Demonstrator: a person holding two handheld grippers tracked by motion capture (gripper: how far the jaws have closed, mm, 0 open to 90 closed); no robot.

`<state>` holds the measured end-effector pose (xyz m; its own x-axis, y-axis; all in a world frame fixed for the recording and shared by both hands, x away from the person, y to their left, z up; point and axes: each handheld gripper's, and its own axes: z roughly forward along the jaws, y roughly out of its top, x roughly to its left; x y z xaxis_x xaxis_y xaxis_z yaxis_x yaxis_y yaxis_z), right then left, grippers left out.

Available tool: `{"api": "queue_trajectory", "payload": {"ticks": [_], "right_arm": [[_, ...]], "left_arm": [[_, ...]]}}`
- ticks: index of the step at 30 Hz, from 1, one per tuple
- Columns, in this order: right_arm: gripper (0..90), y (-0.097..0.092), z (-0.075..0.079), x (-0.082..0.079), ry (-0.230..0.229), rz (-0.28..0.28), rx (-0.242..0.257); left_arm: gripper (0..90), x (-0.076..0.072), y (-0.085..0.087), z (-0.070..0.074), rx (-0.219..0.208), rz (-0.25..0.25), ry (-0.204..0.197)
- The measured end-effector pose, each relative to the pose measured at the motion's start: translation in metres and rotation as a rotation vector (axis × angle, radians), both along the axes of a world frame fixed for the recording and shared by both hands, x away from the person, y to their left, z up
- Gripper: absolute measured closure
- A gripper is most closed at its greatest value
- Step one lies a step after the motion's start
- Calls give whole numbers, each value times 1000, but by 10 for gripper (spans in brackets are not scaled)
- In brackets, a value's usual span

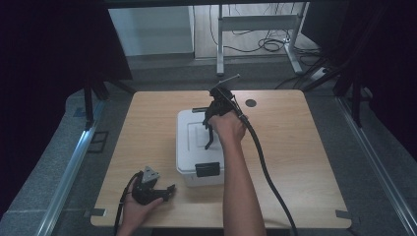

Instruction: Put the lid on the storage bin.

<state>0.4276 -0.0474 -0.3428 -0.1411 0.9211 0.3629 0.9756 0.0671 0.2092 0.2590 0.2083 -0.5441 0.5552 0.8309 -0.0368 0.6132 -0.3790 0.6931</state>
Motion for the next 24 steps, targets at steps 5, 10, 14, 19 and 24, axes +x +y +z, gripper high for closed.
{"api": "queue_trajectory", "payload": {"ticks": [5,10,14,19,24], "right_arm": [[589,3,6,0,-36,37,-3],[429,9,13,0,-81,94,-21],[369,10,15,-3,-93,141,-46],[355,6,16,-6,-132,171,-50],[347,-1,13,-11,-167,206,-45]], "left_arm": [[185,0,0,0,0,0,0],[185,0,0,0,-1,0,1],[186,0,0,0,1,-1,-1],[186,0,0,0,1,-1,-1],[186,0,0,0,1,-1,-1]]}}
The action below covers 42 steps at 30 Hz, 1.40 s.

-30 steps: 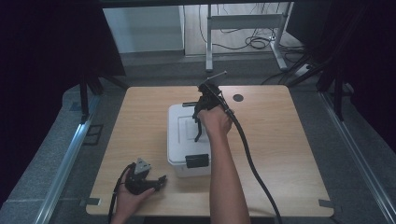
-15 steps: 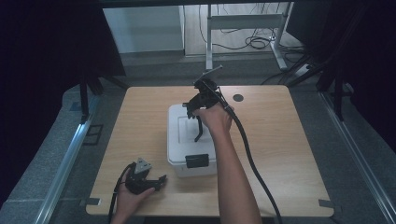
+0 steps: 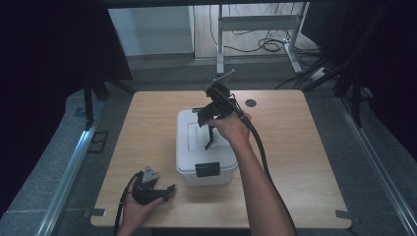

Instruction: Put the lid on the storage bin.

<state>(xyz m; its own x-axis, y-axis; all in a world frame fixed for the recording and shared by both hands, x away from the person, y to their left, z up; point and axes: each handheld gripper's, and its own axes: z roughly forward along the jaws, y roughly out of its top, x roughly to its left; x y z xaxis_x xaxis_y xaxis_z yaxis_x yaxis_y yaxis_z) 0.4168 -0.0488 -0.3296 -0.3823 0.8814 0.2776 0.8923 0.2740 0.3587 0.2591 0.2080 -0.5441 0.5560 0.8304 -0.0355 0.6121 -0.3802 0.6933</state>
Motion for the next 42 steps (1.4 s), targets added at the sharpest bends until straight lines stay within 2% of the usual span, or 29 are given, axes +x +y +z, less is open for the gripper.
{"api": "queue_trajectory", "payload": {"ticks": [7,16,17,21,22,23,24,27,29,30,31,32,33,37,42], "right_arm": [[346,-15,1,-2,-9,-8,17],[345,-43,-3,-1,-18,-71,29],[345,-53,-5,-1,-24,-83,41],[343,-66,-5,-4,-31,-94,54],[340,-76,-6,-6,-41,-93,58],[340,-76,-6,-6,-41,-93,58],[339,-86,-8,-8,-46,-98,63],[338,-96,-11,-10,-52,-104,72],[337,-112,-18,-13,-61,-121,78],[337,-112,-18,-13,-61,-121,78],[336,-122,-21,-15,-73,-130,80],[336,-122,-21,-15,-73,-130,80],[336,-130,-24,-17,-85,-137,90],[336,-137,-29,-21,-98,-122,98],[336,-145,-43,-27,-130,-98,105]], "left_arm": [[186,0,0,0,1,0,0],[186,0,0,0,1,-1,1],[186,0,0,0,1,-1,1],[186,0,0,0,4,-2,0],[186,0,0,0,5,-3,0],[186,0,0,0,5,-3,0],[186,0,0,0,1,1,-1],[186,0,0,0,2,0,-1],[187,0,0,0,3,1,-1],[187,0,0,0,3,1,-1],[187,0,0,0,2,1,-1],[187,0,0,0,2,1,-1],[187,0,0,0,3,2,-1],[187,0,0,0,2,3,-4],[187,0,0,0,4,3,-3]]}}
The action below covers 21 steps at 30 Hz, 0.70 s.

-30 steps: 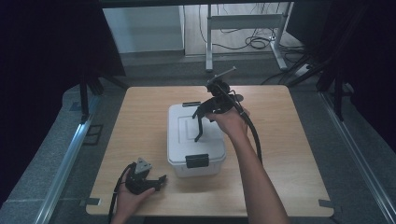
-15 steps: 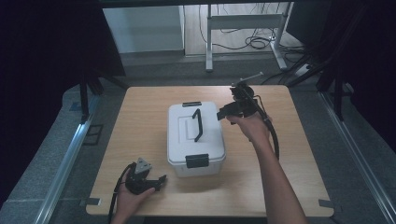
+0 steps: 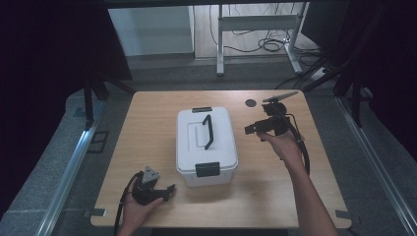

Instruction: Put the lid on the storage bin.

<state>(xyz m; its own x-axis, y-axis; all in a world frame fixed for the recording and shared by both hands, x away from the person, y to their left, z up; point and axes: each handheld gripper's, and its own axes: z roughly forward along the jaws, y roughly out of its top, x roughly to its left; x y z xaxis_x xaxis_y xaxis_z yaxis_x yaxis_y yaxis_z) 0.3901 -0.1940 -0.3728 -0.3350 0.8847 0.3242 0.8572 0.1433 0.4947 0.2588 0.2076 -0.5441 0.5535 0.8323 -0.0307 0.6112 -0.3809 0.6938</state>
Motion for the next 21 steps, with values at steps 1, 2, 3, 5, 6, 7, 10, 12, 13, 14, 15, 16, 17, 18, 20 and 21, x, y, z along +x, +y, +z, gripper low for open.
{"api": "queue_trajectory", "payload": {"ticks": [1,2,3,5,6,7,10,12,13,14,15,16,17,18,20,21], "right_arm": [[336,-2,-4,-1,3,2,9],[336,-6,-14,-3,-3,6,35],[336,-8,-19,-5,-7,7,44],[336,-10,-24,-6,-13,8,43],[336,-12,-28,-8,-17,10,37],[335,-15,-32,-9,-22,8,35],[335,-24,-44,-15,-48,-2,27],[336,-31,-51,-20,-67,-9,25],[336,-35,-55,-23,-77,-13,24],[336,-39,-60,-26,-86,-18,27],[336,-43,-65,-29,-88,-23,27],[335,-46,-69,-32,-90,-26,26],[335,-50,-74,-35,-93,-33,24],[336,-54,-79,-38,-101,-41,23],[335,-61,-89,-44,-110,-55,26],[336,-64,-93,-47,-121,-58,26]], "left_arm": [[187,0,0,0,0,0,0],[187,0,0,0,1,1,0],[188,0,0,0,4,-2,2],[188,0,0,0,2,-1,3],[187,0,0,0,2,-1,3],[188,0,0,0,2,-1,3],[188,0,0,0,2,-1,3],[188,0,0,0,2,0,3],[188,0,0,0,0,0,2],[188,0,0,0,2,1,3],[188,0,0,0,1,1,2],[188,0,0,0,2,1,3],[188,0,0,0,2,1,3],[188,0,0,0,2,1,3],[188,0,0,0,2,1,3],[187,0,0,0,2,1,3]]}}
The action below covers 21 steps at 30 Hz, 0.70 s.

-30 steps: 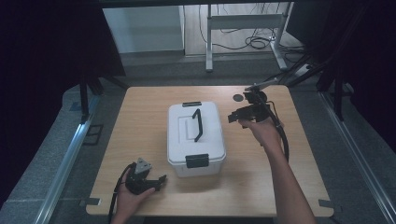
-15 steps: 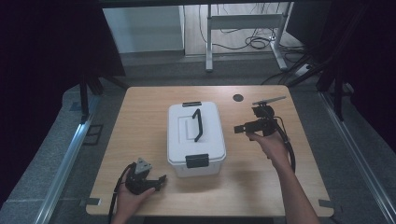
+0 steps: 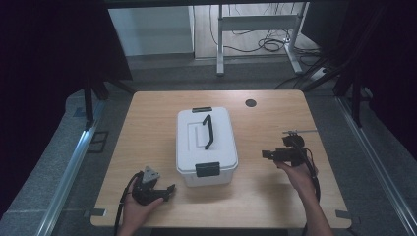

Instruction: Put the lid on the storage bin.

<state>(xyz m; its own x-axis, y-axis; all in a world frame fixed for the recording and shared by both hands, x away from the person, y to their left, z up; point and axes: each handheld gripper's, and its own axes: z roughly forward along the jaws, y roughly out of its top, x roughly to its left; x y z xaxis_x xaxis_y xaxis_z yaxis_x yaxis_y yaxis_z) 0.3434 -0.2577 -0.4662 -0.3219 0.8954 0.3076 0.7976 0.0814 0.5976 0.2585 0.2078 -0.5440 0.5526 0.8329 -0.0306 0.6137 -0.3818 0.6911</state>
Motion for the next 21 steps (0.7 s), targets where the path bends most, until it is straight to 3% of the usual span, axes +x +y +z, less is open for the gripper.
{"api": "queue_trajectory", "payload": {"ticks": [7,13,21], "right_arm": [[335,-5,-20,-20,-47,-10,-4],[335,-2,-28,-30,-88,-9,-15],[328,-6,-40,-41,-113,-11,15]], "left_arm": [[188,0,0,0,1,1,0],[188,0,0,0,1,1,0],[187,0,0,0,1,1,0]]}}
